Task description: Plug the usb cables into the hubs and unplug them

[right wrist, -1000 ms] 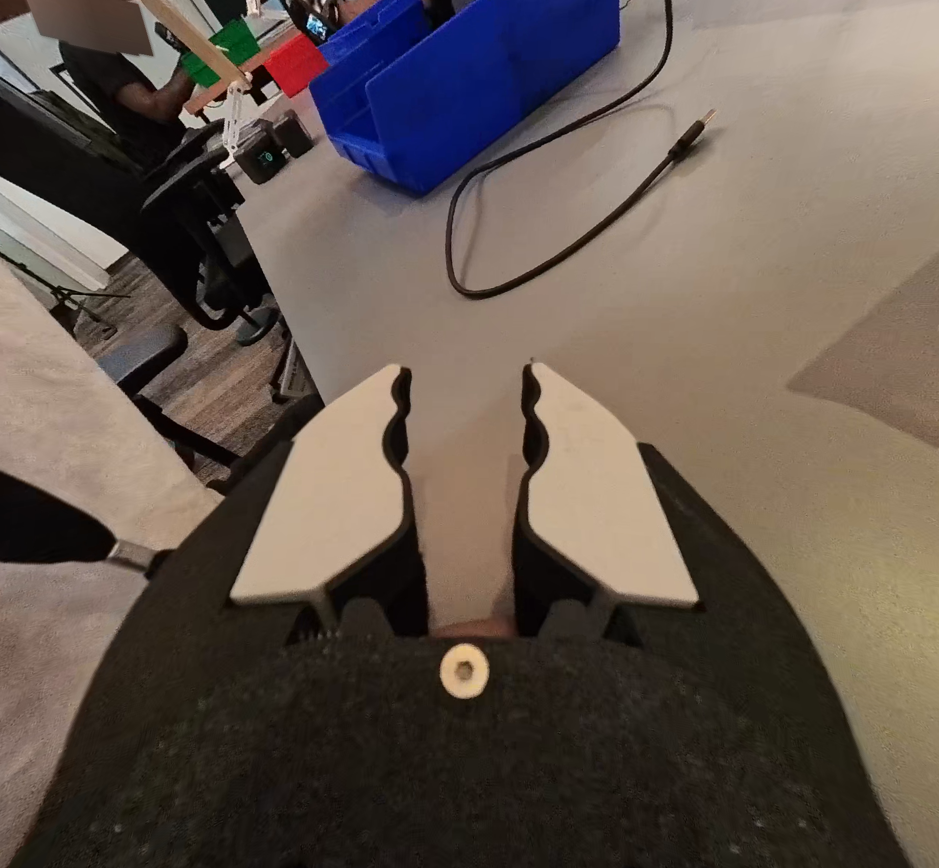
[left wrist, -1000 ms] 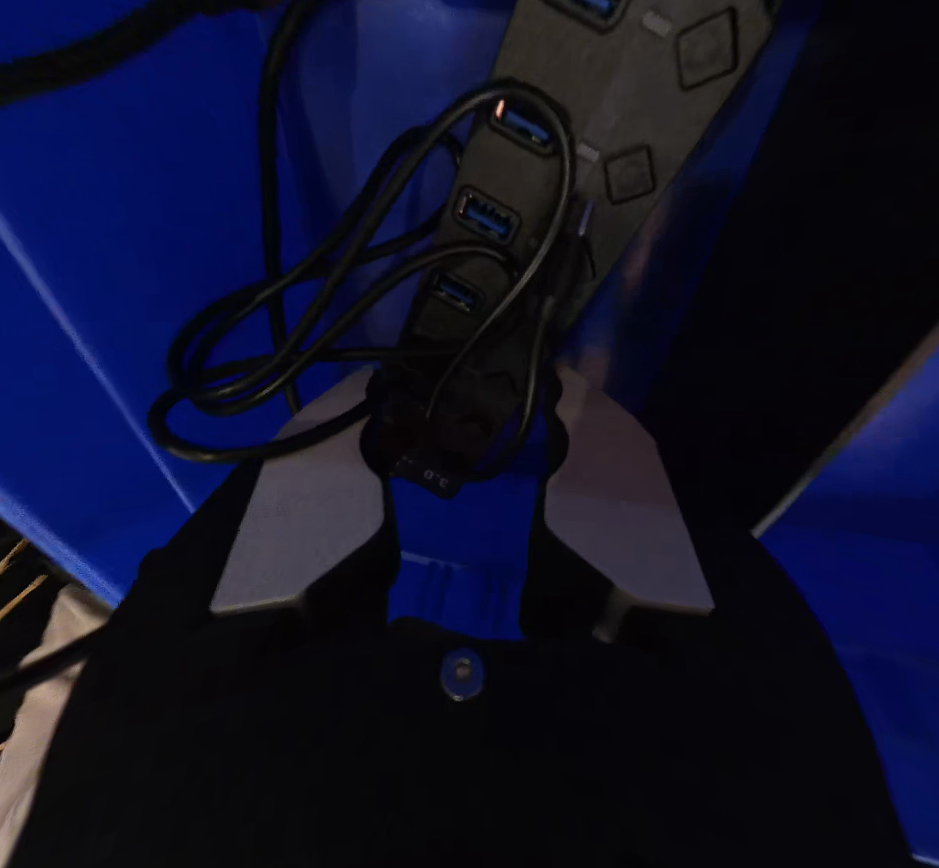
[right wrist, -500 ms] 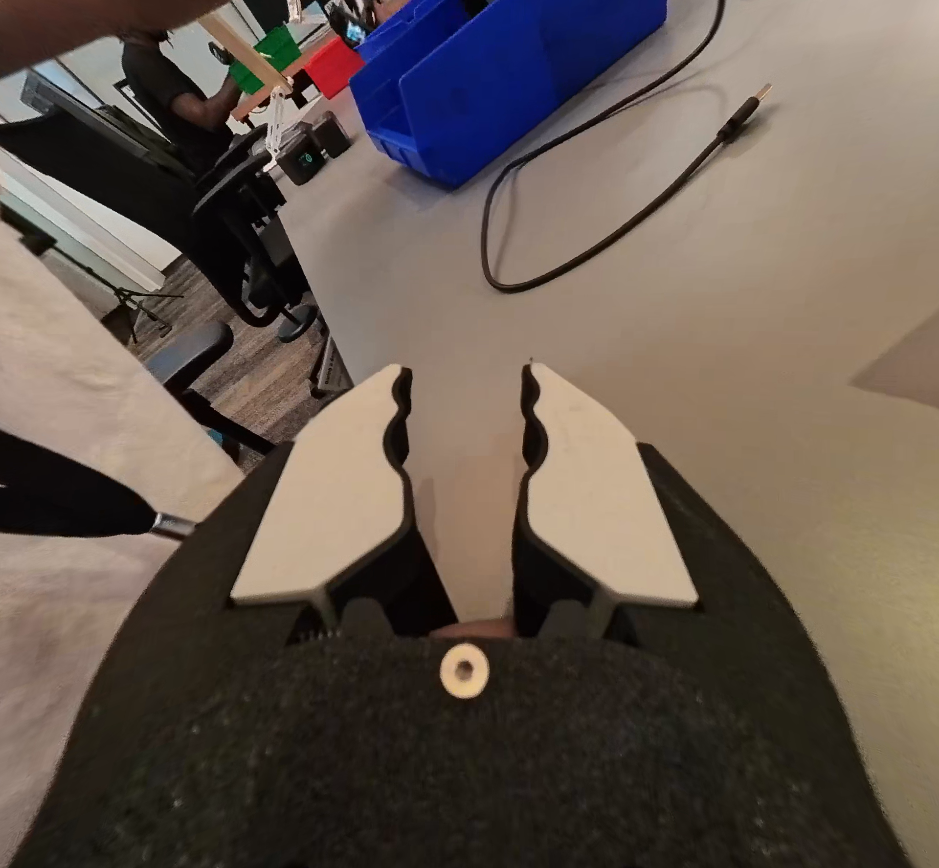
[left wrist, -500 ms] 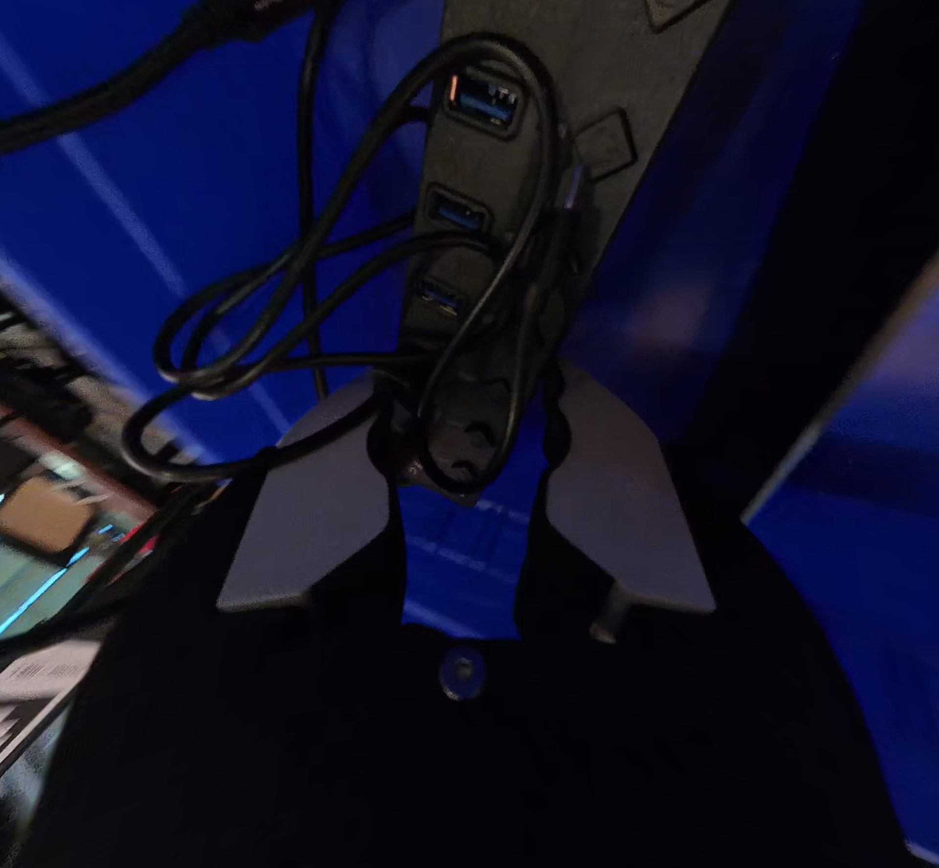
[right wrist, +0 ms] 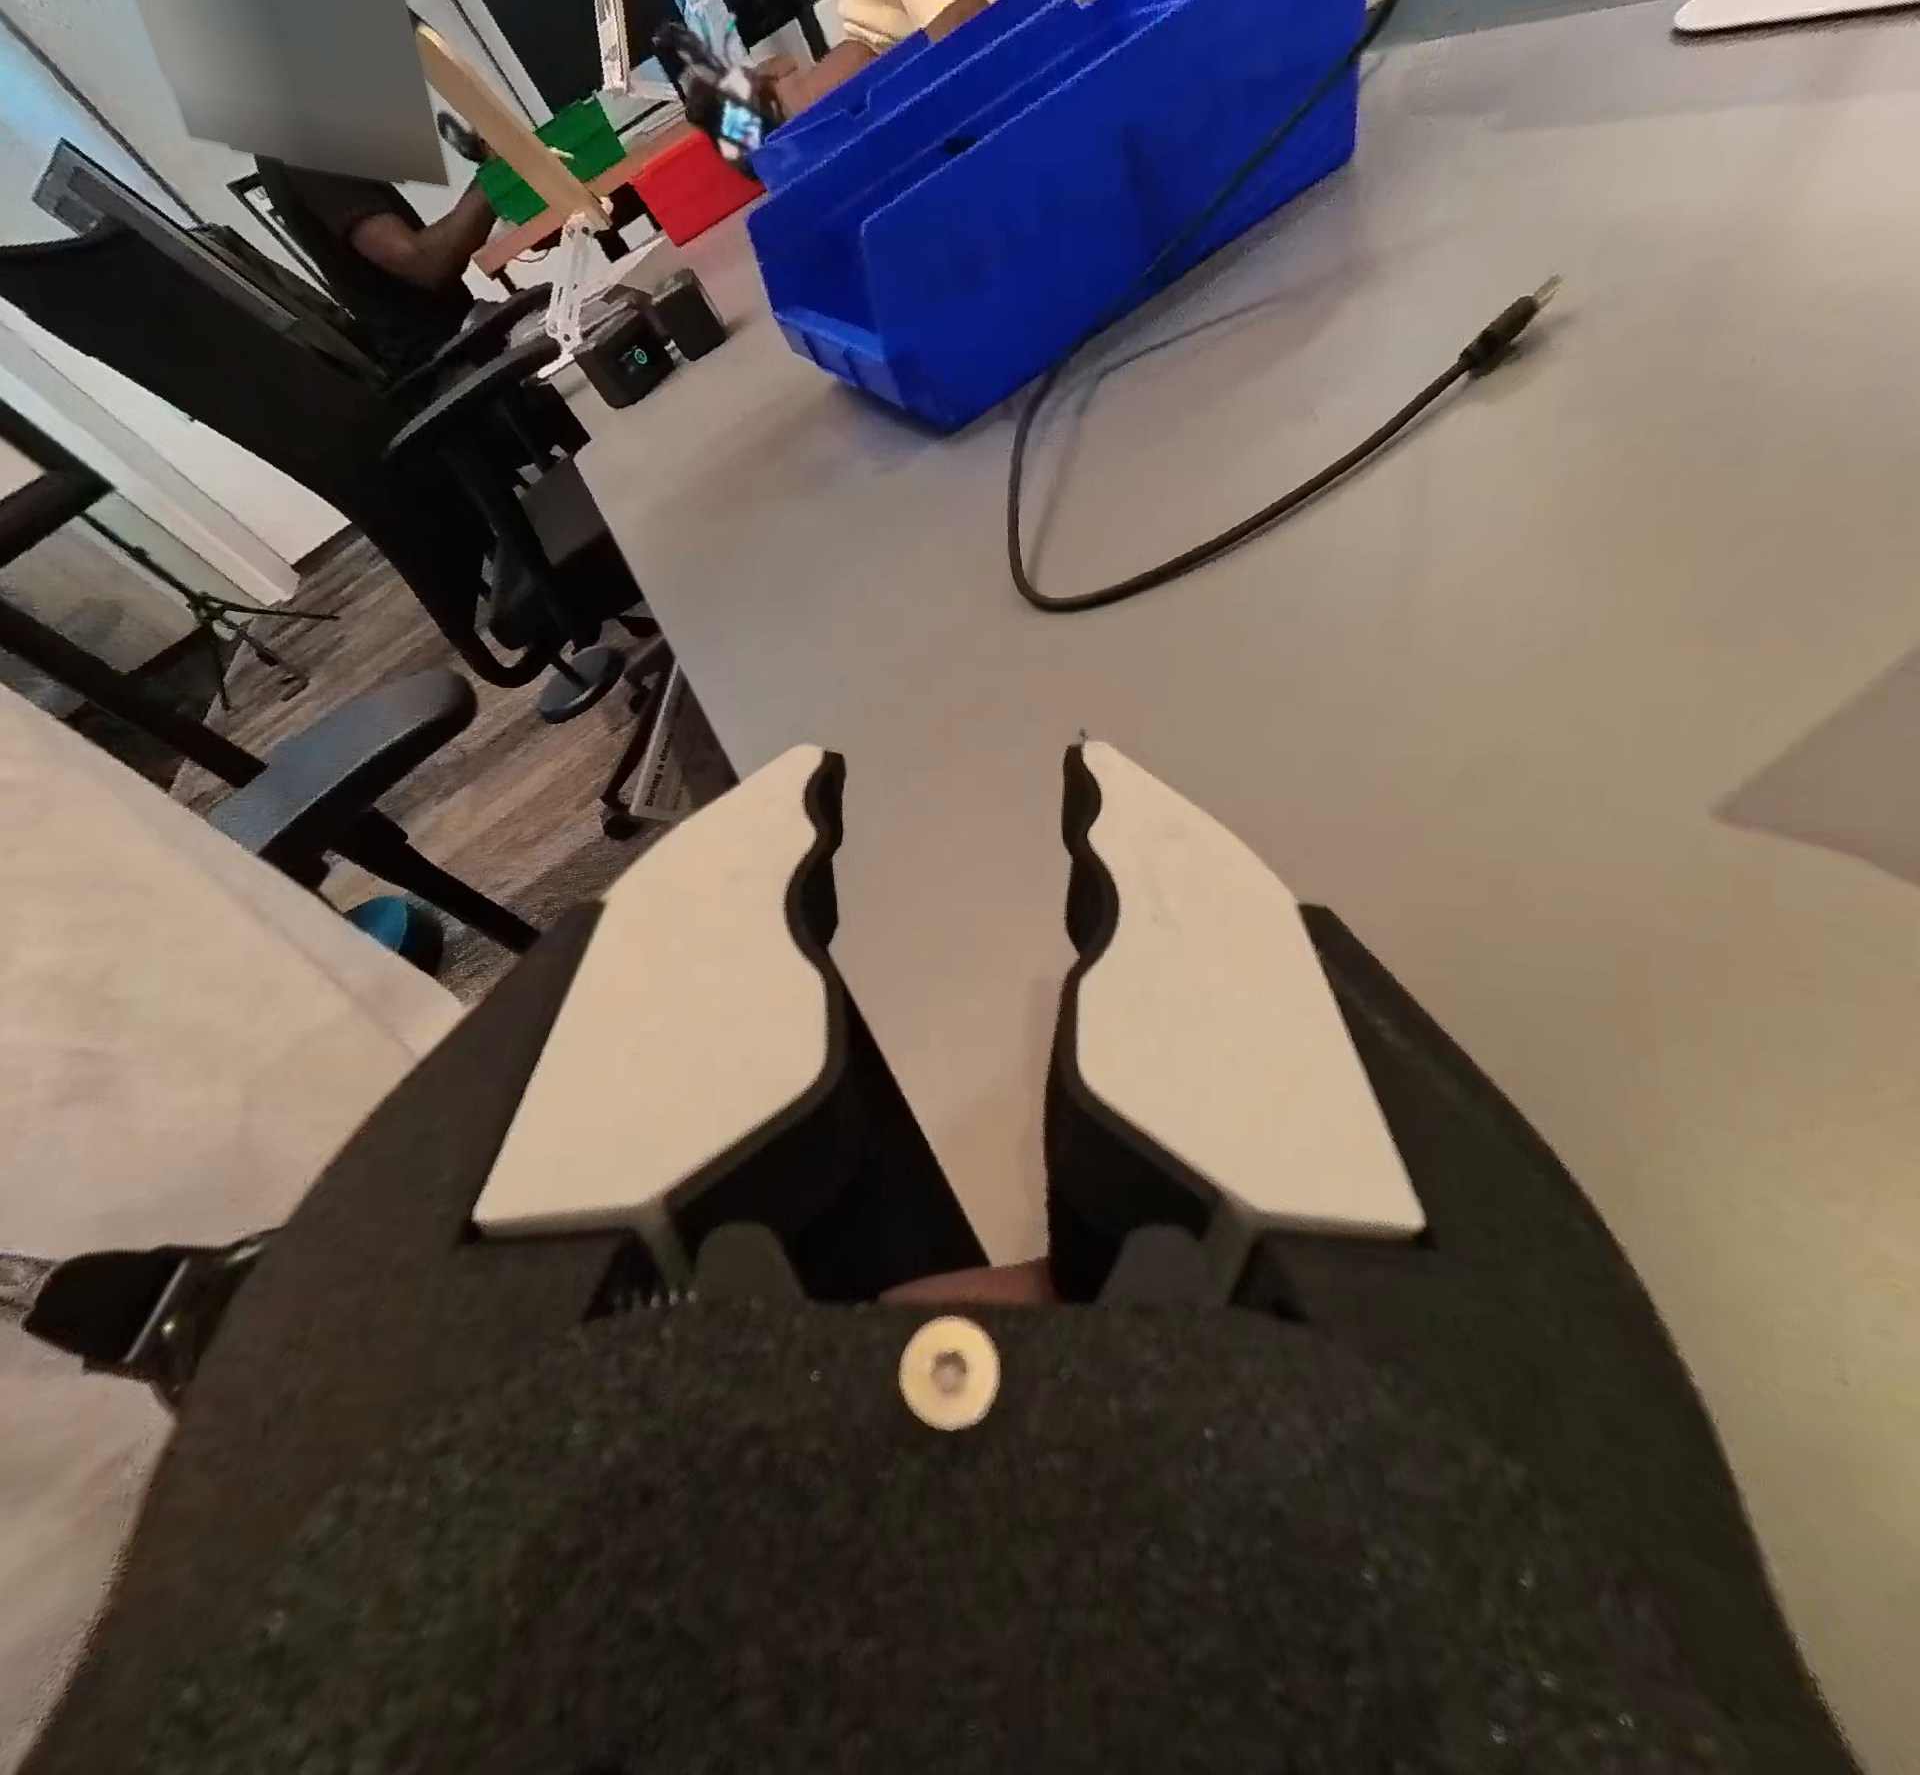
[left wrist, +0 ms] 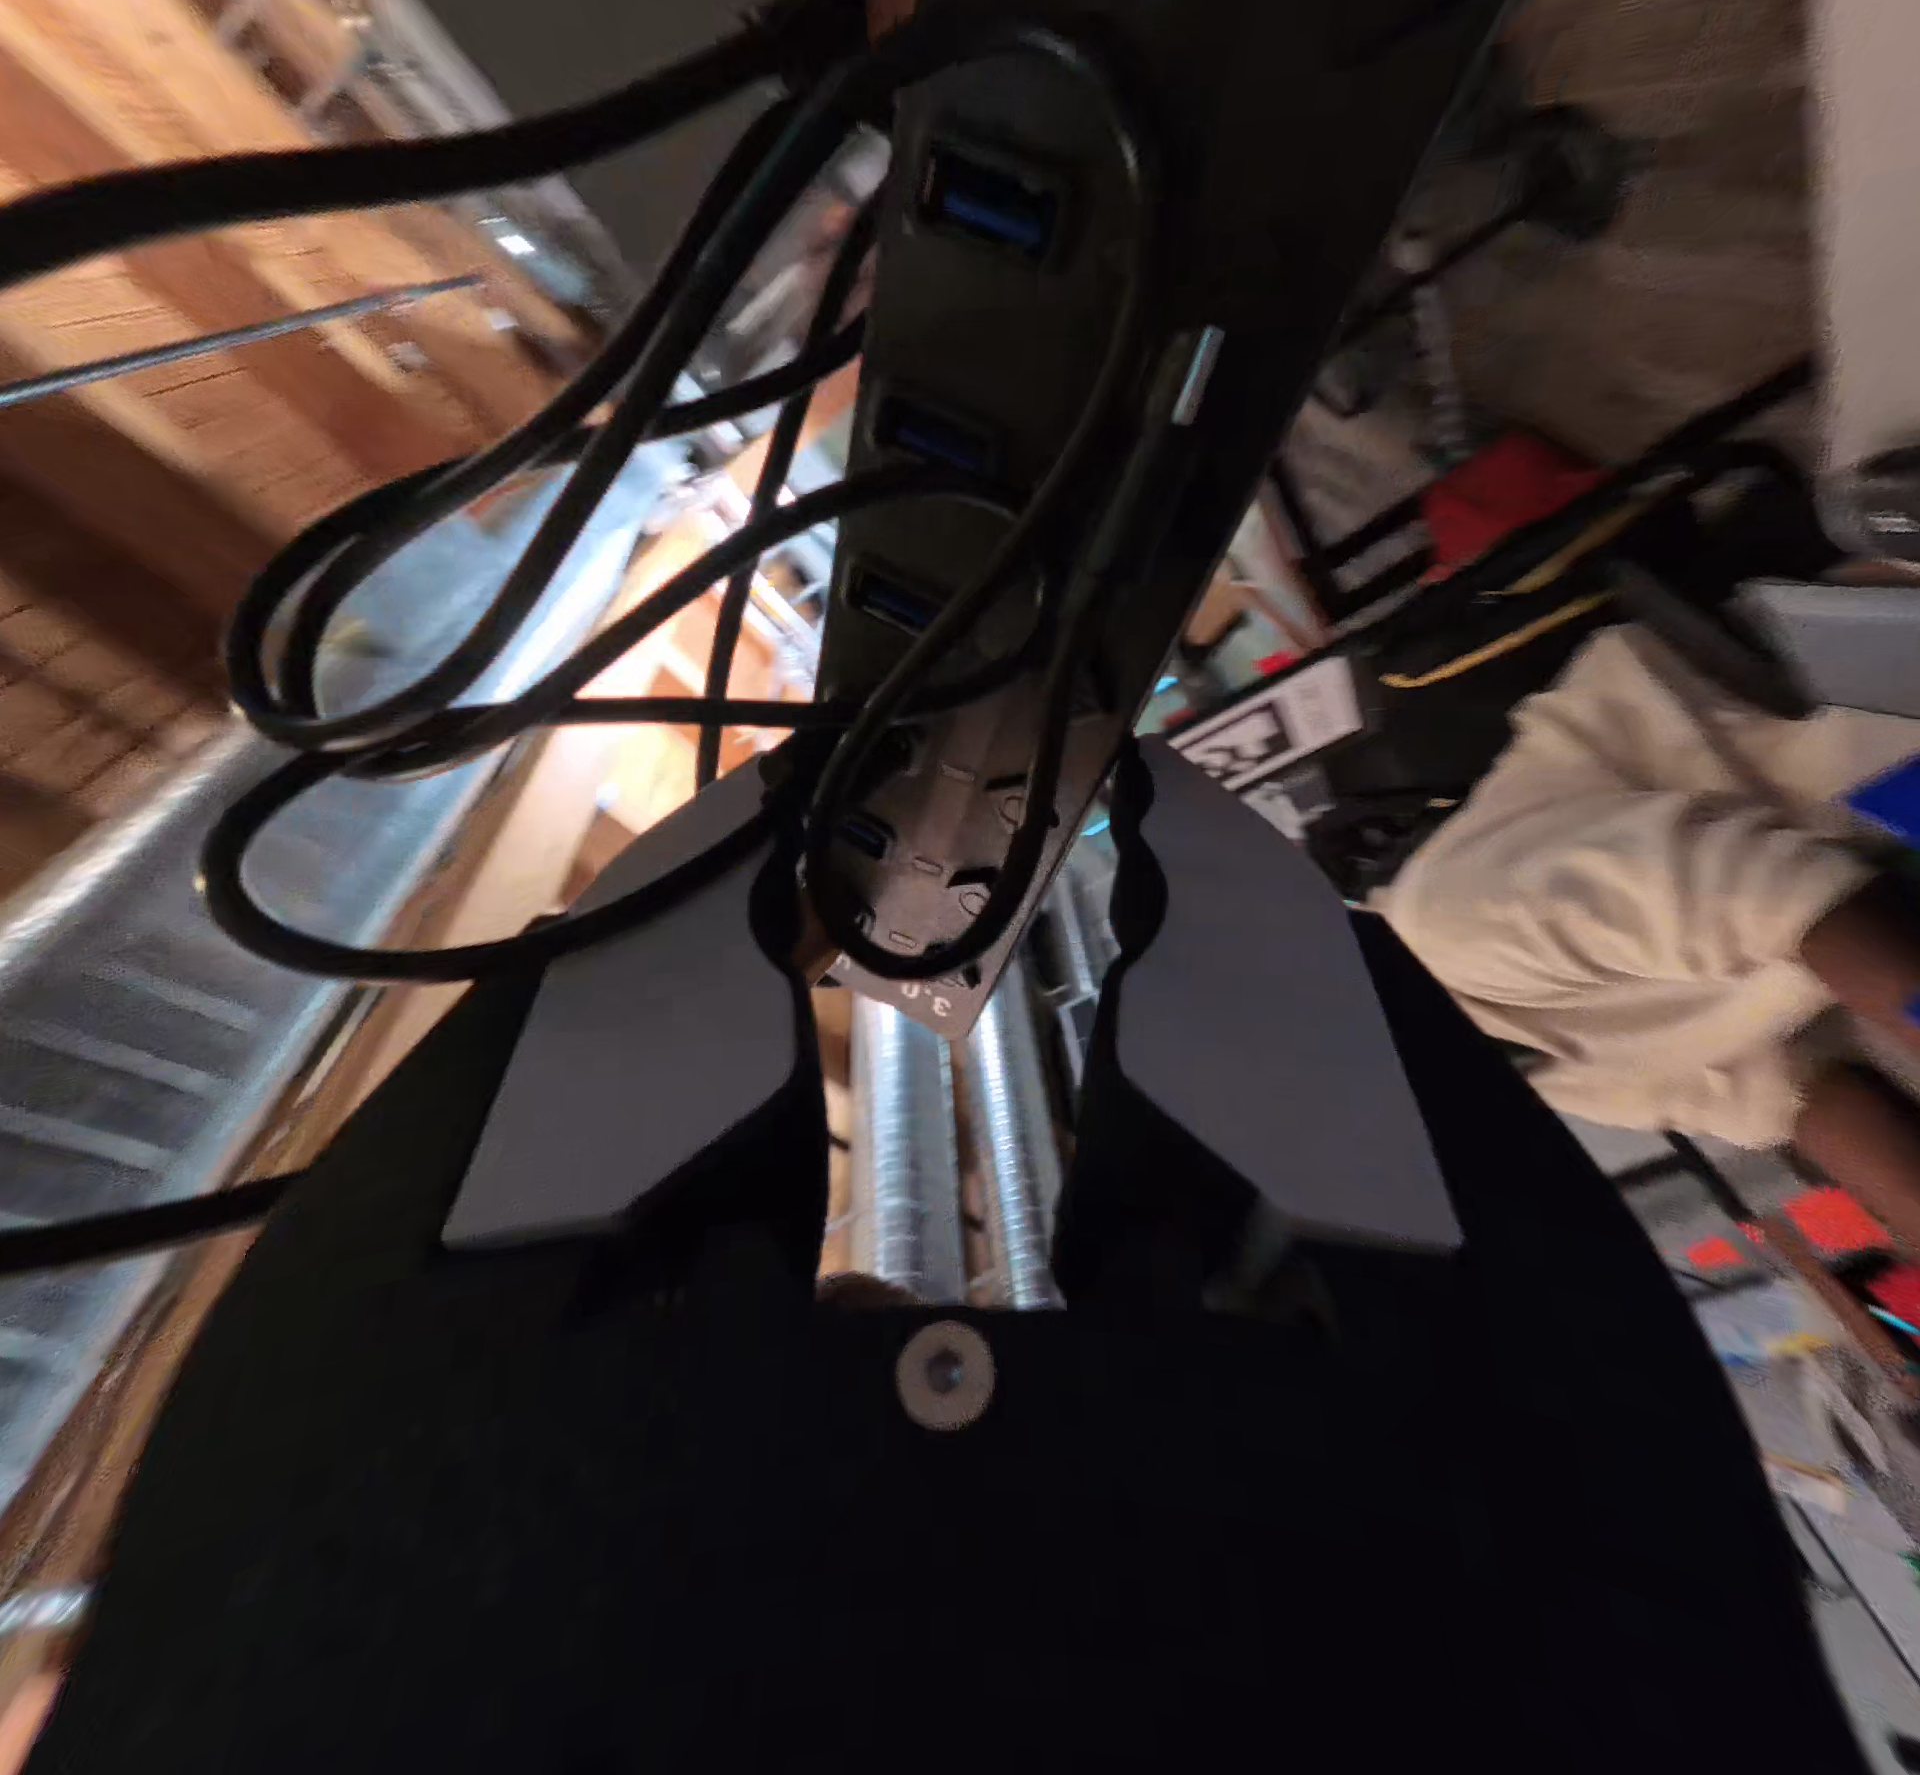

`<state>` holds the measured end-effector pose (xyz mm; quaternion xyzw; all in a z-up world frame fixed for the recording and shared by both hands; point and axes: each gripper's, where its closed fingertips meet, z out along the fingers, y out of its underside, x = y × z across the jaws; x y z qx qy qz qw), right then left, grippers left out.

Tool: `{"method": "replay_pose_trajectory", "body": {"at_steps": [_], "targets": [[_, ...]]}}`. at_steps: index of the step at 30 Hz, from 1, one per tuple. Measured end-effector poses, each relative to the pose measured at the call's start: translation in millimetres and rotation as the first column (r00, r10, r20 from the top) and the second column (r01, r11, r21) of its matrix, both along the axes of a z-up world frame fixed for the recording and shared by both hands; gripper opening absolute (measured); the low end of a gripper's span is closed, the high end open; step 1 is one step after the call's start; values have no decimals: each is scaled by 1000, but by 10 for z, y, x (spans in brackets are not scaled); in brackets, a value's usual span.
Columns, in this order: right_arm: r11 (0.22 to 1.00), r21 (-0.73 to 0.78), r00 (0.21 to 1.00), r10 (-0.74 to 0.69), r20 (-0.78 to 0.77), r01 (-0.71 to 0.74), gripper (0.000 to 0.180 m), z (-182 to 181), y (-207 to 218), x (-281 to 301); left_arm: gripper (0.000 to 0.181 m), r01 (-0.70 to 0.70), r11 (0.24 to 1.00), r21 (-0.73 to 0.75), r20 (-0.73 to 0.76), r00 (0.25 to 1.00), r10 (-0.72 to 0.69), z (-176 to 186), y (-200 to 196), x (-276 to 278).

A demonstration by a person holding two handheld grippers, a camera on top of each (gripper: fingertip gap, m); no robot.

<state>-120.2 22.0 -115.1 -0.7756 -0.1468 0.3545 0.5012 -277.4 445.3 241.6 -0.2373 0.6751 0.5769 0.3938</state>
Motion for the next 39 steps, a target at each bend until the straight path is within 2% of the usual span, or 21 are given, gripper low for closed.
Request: {"method": "replay_pose_trajectory", "body": {"at_steps": [3,5,7,10,15,17,20,22,25,27,28,29,30,33,34,37,39], "targets": [[999,26,1000,-24,7,23,40,51,-28,60,57,76,993,91,54,995,-81,541,-305,367],[997,57,999,-45,1,45,40,125,-29,124,57,140,986,93,63,987,-146,601,-512,614],[995,83,998,-61,-16,62,40,228,-7,200,57,194,976,102,10,981,-196,442,-684,824],[988,106,994,-108,-17,109,40,447,178,373,57,263,957,122,-99,963,-252,-8,-921,1069],[971,193,987,-122,-103,140,44,1135,841,535,57,380,922,76,-199,912,-359,-789,-1405,1375],[977,191,990,-70,-122,93,55,1323,1129,460,57,405,913,50,-203,899,-388,-979,-1580,1452],[958,273,993,-64,-102,90,55,1612,1401,452,57,457,885,88,-273,865,-420,-1131,-1796,1526],[957,283,997,-59,-46,70,58,1592,1542,439,57,491,866,93,-318,839,-442,-1226,-1919,1553],[978,175,991,122,-60,-110,62,1335,1577,128,57,518,853,67,-326,819,-472,-1355,-2078,1615],[977,171,989,136,-52,-125,62,1193,1620,-5,57,531,846,41,-315,811,-494,-1451,-2172,1669],[974,188,989,138,-54,-126,54,1162,1630,-48,57,533,846,22,-310,808,-501,-1513,-2209,1687],[971,200,987,147,-67,-131,36,1144,1625,-78,57,529,849,10,-302,811,-501,-1569,-2227,1699],[968,197,982,172,-78,-154,28,1120,1608,-102,58,517,856,8,-289,821,-492,-1607,-2220,1703],[966,199,968,200,-154,-168,26,1087,1588,-57,58,448,888,-107,-161,873,-460,-1744,-2188,1640],[970,183,961,198,-194,-162,25,1064,1601,-27,53,437,883,-171,-106,883,-458,-1783,-2234,1605],[979,144,916,187,-356,-144,25,1029,1646,97,52,479,834,-274,138,878,-459,-1715,-2486,1499],[977,146,868,206,-453,-156,25,1042,1626,148,47,524,750,-404,366,844,-392,-1764,-2659,1389]]}}
